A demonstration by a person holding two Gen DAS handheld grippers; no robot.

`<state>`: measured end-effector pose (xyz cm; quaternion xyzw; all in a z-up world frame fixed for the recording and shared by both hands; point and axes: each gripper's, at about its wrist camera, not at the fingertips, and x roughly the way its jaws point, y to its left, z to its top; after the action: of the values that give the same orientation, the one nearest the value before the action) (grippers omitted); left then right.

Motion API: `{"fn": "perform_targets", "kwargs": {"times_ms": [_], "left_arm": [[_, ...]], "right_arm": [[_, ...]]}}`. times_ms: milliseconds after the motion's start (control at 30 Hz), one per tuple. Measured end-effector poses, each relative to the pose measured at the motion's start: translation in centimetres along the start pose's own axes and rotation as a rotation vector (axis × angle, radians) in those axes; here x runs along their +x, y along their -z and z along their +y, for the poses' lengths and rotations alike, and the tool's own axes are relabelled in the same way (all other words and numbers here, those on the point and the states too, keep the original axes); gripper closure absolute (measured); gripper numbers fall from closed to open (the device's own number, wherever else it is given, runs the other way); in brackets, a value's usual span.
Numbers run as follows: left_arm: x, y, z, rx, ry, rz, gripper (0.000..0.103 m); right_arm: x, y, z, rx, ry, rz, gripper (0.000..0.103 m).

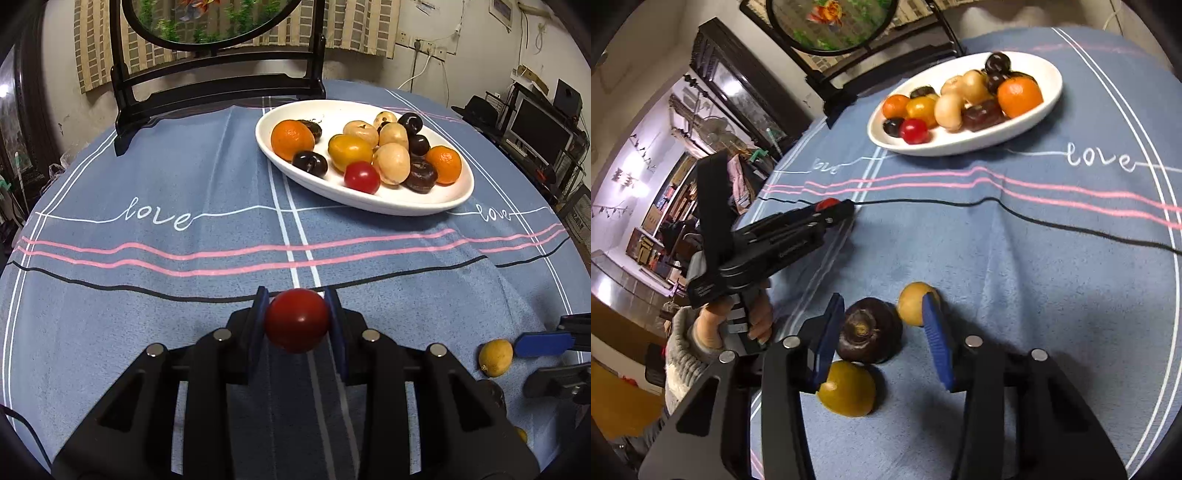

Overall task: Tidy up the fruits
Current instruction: 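Grasp an olive-brown round fruit with the right tool while the left tool holds the red fruit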

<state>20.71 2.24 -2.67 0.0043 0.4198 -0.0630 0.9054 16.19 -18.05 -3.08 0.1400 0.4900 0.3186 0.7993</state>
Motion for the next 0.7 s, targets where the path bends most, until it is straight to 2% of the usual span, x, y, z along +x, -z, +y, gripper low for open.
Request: {"fn": "perform_targets", "kwargs": {"times_ms": [133,267,367,533,700], "left_arm": [[-0.1,0.1,0.0,0.003,0.002,0.001,0.072],[0.1,0.2,-0.2,0.012,0.005,0.007,0.071],[0.2,0.2,-0.3,0.016,0.005,0.012,0.072],[0.4,0.5,-0.6,0.029,-0.003,0.022,0.071],[0.3,0.5,-0.7,0.035,0.003,0.02,0.071]], "right_arm": [[-0.1,-0.2,-0.8,0.031,0.028,-0.01,0.058],[1.0,0.2,-0.9,0.02,0.058,0.015,0.06],[1.3,0.2,-1.0,0.016,0.08,0.01,0.069],[1.6,0.3,-0.6,0.0,0.082,0.009,0.076],[1.6,0.3,-0.2,-0.025,0.1,0.004,0.077]]}}
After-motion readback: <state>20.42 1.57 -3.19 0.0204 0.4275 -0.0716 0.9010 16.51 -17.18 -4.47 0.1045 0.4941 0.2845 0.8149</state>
